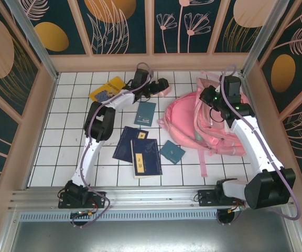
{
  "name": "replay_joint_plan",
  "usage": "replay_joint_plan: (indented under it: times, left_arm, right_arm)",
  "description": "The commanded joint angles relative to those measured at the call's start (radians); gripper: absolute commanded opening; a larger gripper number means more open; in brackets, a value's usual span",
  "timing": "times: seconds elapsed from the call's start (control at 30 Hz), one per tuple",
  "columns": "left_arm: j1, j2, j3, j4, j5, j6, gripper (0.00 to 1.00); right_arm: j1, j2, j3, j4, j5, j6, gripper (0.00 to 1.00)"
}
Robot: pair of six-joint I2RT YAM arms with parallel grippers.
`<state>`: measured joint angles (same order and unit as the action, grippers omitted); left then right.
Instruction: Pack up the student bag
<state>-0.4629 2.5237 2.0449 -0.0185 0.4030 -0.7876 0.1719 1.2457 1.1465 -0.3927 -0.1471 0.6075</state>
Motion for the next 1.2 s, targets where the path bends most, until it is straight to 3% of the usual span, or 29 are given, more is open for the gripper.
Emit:
replay_joint_plan:
  times: [0.0,0.13,0.27,0.33,0.6,0.73,0.97,1.17]
  left_arm:
    - [0.023,-0.105,-0.035,-0.097,-0.099,0.093,0.99]
    - [0.023,-0.083,0.063,-0.22,-0.191,0.111,0.99]
    - [0.022,0.057,0.356,-0.453,-0.299,0.068,0.99]
    - [0.021,0.117,0.469,-0.505,-0.291,0.078,0.99]
    - [0.017,0.162,0.431,-0.284,-0.179,0.151,0.98]
    - [0.017,0.207,0.455,-0.211,-0.198,0.14,0.98]
    - [0.003,0.282,0.487,-0.028,-0.035,0.114,0.98]
    - [-0.007,0.302,0.479,0.021,0.01,0.095,0.99]
  right_arm:
    - [-0.008,-0.036,-0.011,0.002,0.035,-0.02,0.0]
    - [-0.009,-0.027,-0.012,0.013,0.033,-0.019,0.0]
    - [-0.008,-0.02,-0.019,0.023,0.033,-0.008,0.0]
    - [-0.009,-0.018,-0.022,0.026,0.03,-0.008,0.0]
    - [-0.008,-0.008,-0.017,0.025,0.027,-0.012,0.0]
    - [-0.009,-0.008,-0.016,0.029,0.027,-0.009,0.0]
    - [-0.006,0.009,-0.073,0.065,0.012,0.005,0.0]
    - [0.018,0.099,-0.132,0.059,0.126,0.01,0.0]
